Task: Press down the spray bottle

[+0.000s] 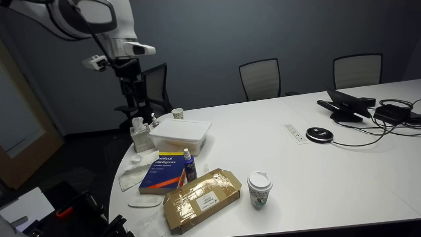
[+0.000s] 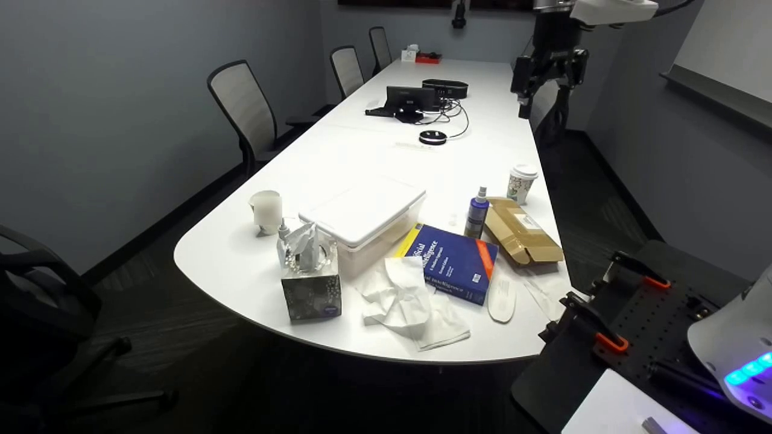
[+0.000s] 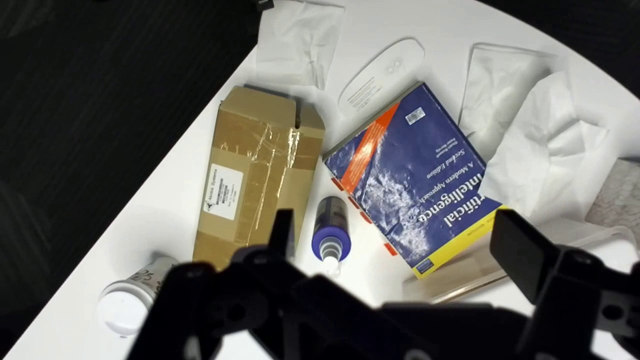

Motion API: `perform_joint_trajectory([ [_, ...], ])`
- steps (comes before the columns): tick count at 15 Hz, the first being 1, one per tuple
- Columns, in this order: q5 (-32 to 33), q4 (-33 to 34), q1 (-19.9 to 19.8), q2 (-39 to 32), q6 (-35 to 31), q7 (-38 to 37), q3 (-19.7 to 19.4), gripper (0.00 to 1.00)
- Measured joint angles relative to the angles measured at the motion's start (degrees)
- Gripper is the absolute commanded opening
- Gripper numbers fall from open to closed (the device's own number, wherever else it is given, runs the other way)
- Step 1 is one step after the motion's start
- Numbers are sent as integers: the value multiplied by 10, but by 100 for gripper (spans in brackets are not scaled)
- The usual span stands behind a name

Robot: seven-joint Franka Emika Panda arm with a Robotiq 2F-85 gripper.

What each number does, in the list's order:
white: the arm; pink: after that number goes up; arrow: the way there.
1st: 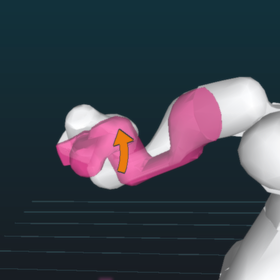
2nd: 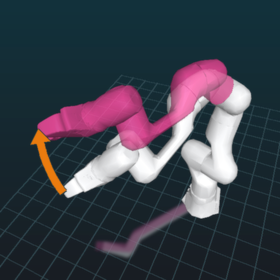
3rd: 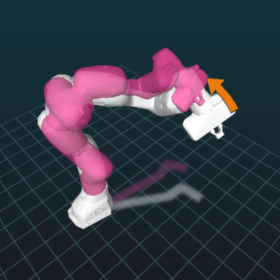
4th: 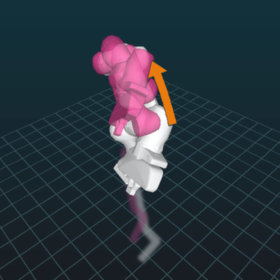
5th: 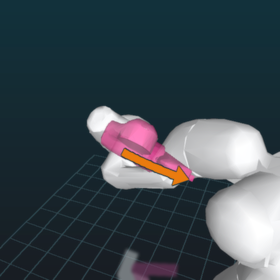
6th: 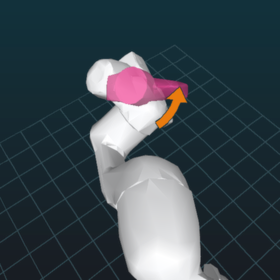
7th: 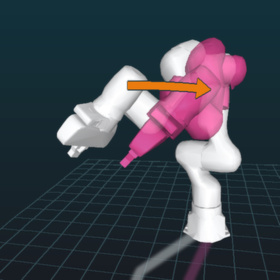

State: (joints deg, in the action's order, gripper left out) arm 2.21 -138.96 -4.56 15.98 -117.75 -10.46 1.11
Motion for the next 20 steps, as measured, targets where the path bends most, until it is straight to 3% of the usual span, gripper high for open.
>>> perform_joint_trajectory([
  [7,-1,57,0,-148,-81,-41,-11,100],
  [13,0,58,0,-207,-150,-82,-17,100],
  [20,0,63,0,-269,-240,-89,-52,100],
])
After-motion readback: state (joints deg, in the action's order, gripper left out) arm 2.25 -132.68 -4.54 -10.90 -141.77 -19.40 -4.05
